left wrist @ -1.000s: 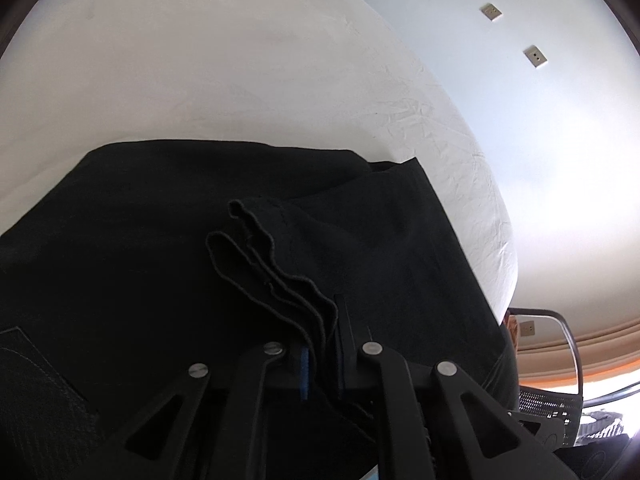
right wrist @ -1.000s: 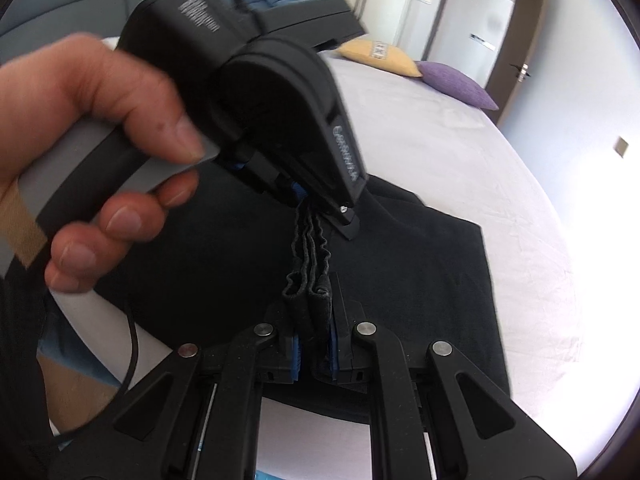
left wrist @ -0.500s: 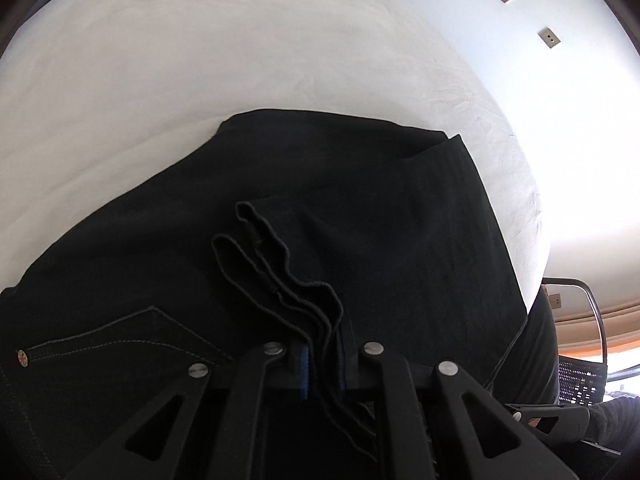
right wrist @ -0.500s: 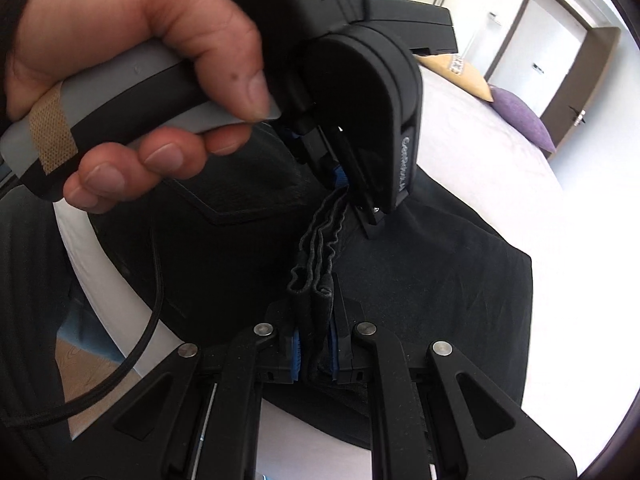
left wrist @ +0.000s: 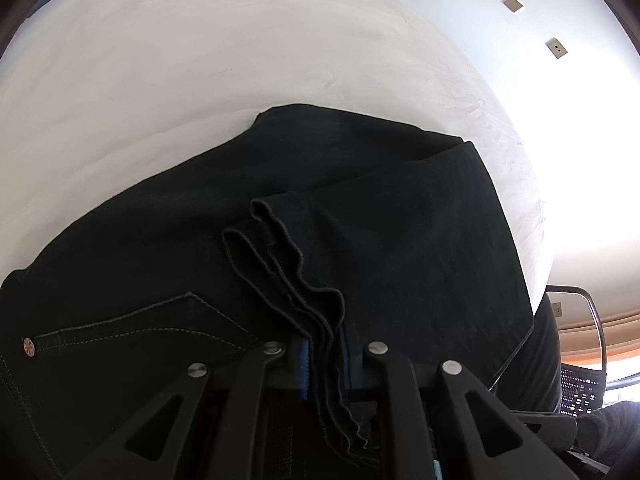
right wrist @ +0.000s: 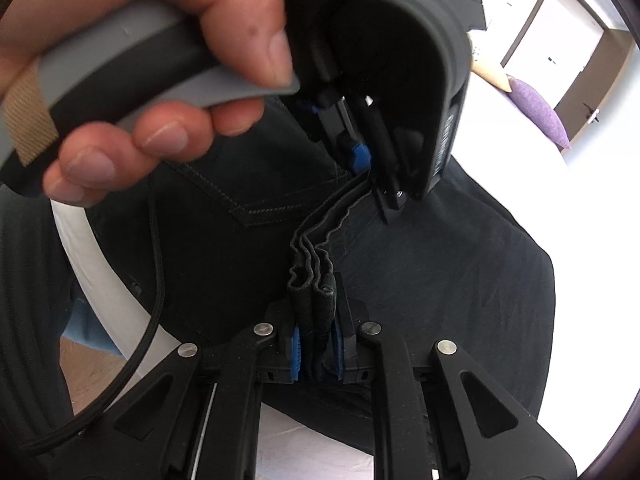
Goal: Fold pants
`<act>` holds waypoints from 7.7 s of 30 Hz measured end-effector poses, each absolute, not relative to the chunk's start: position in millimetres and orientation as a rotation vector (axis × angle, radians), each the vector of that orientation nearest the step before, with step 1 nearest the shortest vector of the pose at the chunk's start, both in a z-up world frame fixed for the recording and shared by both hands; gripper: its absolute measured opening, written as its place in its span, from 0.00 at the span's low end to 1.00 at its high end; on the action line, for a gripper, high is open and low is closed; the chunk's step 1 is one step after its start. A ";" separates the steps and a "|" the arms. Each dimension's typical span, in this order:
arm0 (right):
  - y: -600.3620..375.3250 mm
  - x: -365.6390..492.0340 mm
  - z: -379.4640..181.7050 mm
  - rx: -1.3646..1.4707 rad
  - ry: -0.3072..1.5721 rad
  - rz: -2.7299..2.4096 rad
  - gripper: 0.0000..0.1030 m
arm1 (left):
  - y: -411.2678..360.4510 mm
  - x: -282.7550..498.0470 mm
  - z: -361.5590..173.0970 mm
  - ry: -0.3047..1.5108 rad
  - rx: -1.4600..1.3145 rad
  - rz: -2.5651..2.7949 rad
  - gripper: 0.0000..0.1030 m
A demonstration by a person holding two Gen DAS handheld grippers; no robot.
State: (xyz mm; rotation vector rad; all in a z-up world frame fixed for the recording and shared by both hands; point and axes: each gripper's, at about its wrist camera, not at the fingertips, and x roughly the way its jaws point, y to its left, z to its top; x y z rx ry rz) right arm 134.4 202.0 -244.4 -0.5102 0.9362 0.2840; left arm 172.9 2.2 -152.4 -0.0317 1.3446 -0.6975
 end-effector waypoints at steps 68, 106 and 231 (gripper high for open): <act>-110.5 267.5 -280.6 0.814 1.327 0.718 0.12 | -39.6 62.9 -145.9 1.084 0.156 -0.479 0.38; -113.6 171.9 -230.3 0.982 1.138 0.505 0.55 | 201.3 -19.8 -88.9 0.758 -0.803 -0.134 0.98; -103.7 221.6 -163.6 0.454 1.235 0.403 0.12 | -89.5 35.4 -89.0 0.918 -0.007 -0.559 0.14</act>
